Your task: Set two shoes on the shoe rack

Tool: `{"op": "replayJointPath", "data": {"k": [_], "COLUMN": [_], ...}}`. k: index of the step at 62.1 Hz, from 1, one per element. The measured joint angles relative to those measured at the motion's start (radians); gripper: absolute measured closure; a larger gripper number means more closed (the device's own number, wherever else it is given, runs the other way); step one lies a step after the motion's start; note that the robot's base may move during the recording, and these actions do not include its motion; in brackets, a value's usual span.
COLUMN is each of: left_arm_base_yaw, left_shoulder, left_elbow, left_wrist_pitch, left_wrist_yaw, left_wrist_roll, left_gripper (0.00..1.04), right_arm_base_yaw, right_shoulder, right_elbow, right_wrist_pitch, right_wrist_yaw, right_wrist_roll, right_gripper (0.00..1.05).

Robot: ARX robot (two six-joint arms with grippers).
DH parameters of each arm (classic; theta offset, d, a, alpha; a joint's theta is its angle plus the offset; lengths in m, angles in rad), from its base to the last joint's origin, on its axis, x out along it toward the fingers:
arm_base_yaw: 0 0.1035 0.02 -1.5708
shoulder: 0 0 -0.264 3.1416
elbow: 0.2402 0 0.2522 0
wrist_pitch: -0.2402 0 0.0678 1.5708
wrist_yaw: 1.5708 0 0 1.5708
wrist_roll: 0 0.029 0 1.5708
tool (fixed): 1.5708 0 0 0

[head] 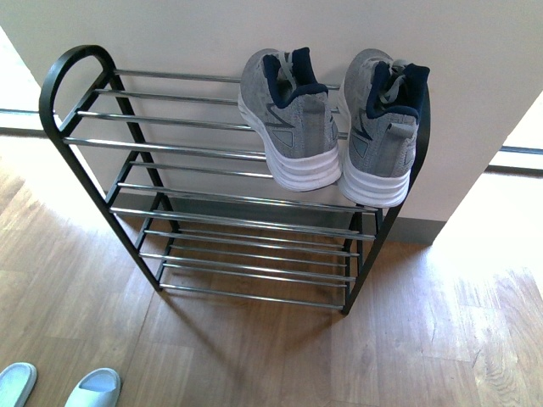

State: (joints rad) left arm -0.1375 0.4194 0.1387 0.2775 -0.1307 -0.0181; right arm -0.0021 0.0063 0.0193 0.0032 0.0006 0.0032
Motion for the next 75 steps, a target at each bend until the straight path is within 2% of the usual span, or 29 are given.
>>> {"op": "replayJointPath", "data": {"k": [3,7,14,50,57,75], "left_arm_base_yaw": [0.017,0.084,0.132,0.134,0.134,0.134], "left_shoulder": [-0.023,-0.051,-0.090,-0.240,-0.380,-0.403], "left_elbow": [-0.014,-0.028,-0.051,-0.124,-0.124,-0.124], "left_wrist_pitch": [-0.005,-0.018,-0.034,-0.100,-0.265,-0.278], "left_wrist_yaw": [0.013,0.108,0.122,0.130,0.131,0.130], "left_wrist_roll": [0.000,0.004,0.006,0.009,0.009,0.010], "left_gripper": [1.04,1.04,1.04,1.04,1.04,1.04], "right_arm_base_yaw": [0.000,0.000,0.000,0.000,0.000,0.000], "right_shoulder": [0.000,0.000,0.000,0.000,0.000,-0.001], "right_elbow": [0.000,0.000,0.000,0.000,0.000,0.000], "right_wrist_pitch": [0.000,0.000,0.000,0.000,-0.001,-0.001], "right_wrist_yaw": [0.000,0.000,0.000,0.000,0.000,0.000], "right_wrist_roll": [0.000,0.000,0.000,0.000,0.000,0.000], "right_gripper": [0.09,0.09,0.09,0.09,0.09,0.09]}}
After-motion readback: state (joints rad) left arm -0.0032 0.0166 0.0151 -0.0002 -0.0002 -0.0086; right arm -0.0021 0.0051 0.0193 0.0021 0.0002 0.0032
